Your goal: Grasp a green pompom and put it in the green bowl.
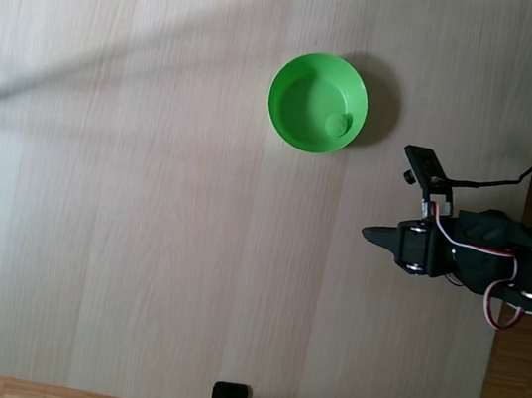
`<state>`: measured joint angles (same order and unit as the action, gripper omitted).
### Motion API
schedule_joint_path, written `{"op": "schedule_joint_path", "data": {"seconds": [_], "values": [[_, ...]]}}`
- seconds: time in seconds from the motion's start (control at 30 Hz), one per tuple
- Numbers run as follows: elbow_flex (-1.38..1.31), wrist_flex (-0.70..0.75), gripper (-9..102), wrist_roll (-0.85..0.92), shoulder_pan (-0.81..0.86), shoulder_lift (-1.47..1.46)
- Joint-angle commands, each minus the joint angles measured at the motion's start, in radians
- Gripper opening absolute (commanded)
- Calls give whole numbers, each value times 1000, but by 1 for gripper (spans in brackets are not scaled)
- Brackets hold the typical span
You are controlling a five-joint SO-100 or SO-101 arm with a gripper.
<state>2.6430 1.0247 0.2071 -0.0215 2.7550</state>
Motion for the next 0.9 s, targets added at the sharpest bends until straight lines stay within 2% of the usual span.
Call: {"op": "schedule_joint_path", "data": {"seconds": [0.0,0.43,0.87], "values": [[74,-26,0,5,-25,86],[239,-29,0,-9,-44,333],[328,-29,0,3,-8,434]]}}
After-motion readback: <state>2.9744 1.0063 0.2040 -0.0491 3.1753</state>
